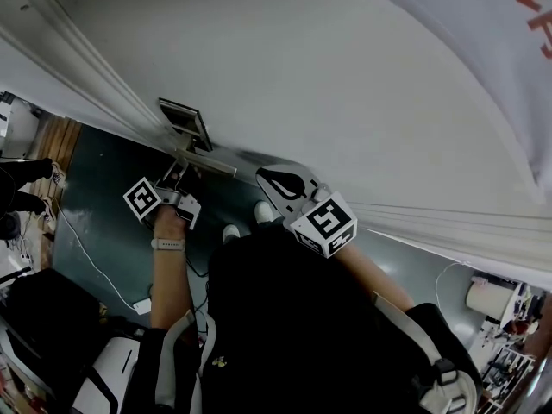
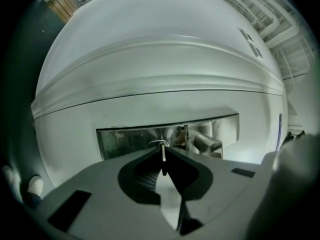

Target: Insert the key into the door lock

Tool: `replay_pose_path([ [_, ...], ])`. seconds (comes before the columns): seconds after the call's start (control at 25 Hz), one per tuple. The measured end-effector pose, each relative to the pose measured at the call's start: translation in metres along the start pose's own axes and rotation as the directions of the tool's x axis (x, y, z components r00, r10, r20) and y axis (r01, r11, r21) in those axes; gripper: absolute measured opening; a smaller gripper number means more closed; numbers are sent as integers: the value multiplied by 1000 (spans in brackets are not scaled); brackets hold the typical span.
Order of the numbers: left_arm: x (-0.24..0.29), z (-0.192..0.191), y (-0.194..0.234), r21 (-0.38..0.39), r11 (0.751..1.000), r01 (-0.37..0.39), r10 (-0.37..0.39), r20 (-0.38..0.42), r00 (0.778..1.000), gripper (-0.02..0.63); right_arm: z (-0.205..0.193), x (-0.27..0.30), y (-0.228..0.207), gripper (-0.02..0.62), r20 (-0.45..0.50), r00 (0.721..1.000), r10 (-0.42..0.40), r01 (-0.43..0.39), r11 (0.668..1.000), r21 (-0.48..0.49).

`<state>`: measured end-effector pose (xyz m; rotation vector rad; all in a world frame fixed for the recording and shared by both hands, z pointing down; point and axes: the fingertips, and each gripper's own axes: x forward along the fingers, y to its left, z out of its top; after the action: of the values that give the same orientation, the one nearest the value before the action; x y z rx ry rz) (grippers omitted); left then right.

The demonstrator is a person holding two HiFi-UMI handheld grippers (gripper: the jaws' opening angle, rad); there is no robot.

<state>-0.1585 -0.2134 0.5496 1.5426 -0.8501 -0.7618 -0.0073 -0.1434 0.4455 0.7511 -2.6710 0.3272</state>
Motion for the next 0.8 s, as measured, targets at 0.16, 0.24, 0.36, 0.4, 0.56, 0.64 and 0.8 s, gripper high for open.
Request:
replay_pose_path([
  [0.16, -8, -4, -1, 4, 1000, -5, 5, -7, 1000, 28, 3, 6, 10, 20, 2, 999, 33, -33, 999, -9],
  [0.24, -14, -8, -2, -2, 1000, -4, 4, -8, 1000, 28, 5, 8, 14, 20, 6, 999, 49, -49, 999, -14],
  [0.36, -23, -12, -3, 3, 1000, -13, 13, -13, 1000, 28, 9, 13, 21, 20, 13, 997, 73, -73, 997, -13],
  [0.4, -26, -13, -3, 9, 1000, -17, 17, -15, 1000, 28, 10, 14, 23, 20, 14, 997, 82, -82, 997, -14],
  [0.56, -38, -20, -12, 64, 998, -28, 31, -33, 999, 9, 15, 20, 35, 20, 17, 993, 118, -118, 993, -24],
  [0.64, -46, -23, -20, 118, 992, -38, 43, -42, 998, 9, 18, 23, 41, 20, 17, 990, 137, -136, 990, -30],
  [0.8, -64, -22, -25, 245, 964, -99, 111, -33, 993, 9, 22, 32, 51, 20, 20, 984, 176, -175, 984, -38],
])
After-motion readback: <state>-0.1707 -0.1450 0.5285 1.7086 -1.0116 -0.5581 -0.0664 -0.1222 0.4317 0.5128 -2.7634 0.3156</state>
